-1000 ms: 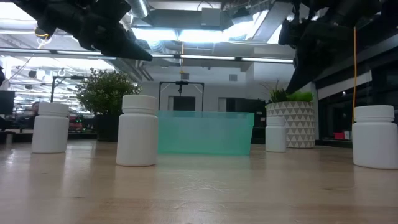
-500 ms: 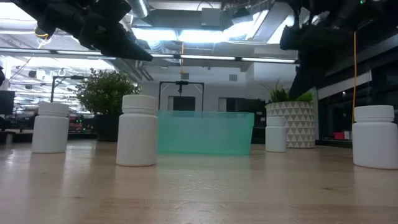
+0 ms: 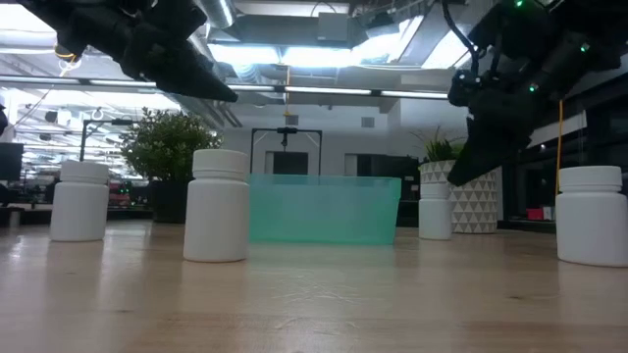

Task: Pick and place pill bottles into a basket
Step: Put the white pill bottle into the green bin

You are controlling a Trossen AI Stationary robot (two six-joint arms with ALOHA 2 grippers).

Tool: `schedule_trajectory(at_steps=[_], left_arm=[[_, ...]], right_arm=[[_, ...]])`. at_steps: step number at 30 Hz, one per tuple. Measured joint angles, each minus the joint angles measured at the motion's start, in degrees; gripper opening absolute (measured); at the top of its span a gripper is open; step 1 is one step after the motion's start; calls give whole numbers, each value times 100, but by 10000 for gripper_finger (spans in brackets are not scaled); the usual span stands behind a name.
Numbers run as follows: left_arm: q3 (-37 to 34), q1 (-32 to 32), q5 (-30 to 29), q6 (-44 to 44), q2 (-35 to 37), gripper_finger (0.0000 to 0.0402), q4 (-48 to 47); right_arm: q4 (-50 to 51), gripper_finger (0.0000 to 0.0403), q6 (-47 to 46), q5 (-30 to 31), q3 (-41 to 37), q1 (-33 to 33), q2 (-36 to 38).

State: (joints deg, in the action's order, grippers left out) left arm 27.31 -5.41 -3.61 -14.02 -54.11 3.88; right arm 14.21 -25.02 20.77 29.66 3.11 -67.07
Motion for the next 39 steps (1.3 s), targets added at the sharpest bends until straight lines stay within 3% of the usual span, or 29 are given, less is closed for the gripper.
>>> schedule_trajectory(at_steps=[15, 39], left_arm=[[0, 0, -3, -6, 0, 2, -33], [0, 0, -3, -15, 0, 5, -153]], right_arm=[[-1150, 270, -29, -136, -462, 0, 0], [-1197, 270, -321, -148, -462, 0, -37]])
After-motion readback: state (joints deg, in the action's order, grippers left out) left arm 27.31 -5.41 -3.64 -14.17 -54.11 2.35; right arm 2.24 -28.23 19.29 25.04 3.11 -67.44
